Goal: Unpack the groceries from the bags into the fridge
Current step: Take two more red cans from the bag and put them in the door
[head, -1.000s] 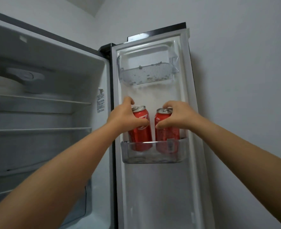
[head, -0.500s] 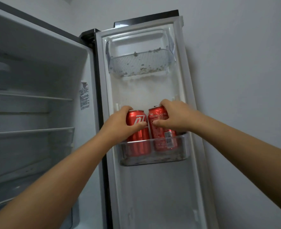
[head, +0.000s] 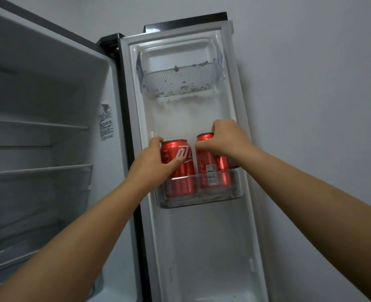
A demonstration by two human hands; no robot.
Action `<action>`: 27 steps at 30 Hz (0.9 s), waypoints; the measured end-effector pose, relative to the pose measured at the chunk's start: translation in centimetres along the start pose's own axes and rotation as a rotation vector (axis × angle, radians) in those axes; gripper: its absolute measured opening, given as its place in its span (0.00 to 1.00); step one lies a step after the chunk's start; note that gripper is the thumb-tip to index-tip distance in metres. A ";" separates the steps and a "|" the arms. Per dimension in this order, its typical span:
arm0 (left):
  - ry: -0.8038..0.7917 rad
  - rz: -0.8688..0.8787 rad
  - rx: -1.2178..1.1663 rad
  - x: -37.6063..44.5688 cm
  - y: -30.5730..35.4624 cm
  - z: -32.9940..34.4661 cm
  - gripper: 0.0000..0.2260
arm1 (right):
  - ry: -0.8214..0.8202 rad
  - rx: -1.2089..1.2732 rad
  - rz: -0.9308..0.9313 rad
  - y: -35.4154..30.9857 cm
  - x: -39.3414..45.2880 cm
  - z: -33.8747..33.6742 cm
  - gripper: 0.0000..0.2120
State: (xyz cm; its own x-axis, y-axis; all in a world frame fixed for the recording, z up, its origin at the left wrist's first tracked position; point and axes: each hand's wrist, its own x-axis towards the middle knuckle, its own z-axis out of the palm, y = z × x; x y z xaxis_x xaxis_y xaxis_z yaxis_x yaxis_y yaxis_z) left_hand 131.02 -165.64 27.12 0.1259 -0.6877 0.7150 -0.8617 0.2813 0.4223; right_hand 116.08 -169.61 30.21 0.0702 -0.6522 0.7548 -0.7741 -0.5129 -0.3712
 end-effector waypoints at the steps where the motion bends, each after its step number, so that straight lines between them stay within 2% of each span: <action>1: 0.004 0.003 -0.002 -0.2 -0.1 -0.1 0.30 | -0.007 -0.010 -0.015 -0.1 0.0 0.0 0.20; 8: 0.034 0.040 0.077 -1.2 -0.9 -0.4 0.26 | -0.058 -0.147 -0.095 -0.3 -2.1 -0.3 0.20; 12: 0.025 0.015 0.107 -2.0 -0.9 -0.5 0.24 | -0.046 -0.160 -0.130 0.2 -3.6 0.0 0.29; 16: 0.023 -0.019 0.173 -3.6 -0.1 -0.6 0.23 | -0.031 -0.082 -0.189 0.7 -4.8 0.0 0.31; 22: 0.063 -0.106 0.425 -7.2 1.5 -1.2 0.20 | 0.030 -0.020 -0.395 0.9 -6.9 0.2 0.25; 27: 0.077 -0.323 0.682 -14.1 2.1 -2.7 0.17 | 0.136 0.183 -0.727 0.3 -11.5 1.7 0.13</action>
State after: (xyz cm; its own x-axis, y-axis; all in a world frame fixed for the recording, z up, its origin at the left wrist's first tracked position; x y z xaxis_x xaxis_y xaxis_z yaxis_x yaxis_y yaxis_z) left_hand 128.76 -153.55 19.40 0.4357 -0.6104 0.6615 -0.8862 -0.4195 0.1967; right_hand 116.13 -163.20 20.50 0.4351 -0.0458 0.8992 -0.4450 -0.8792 0.1705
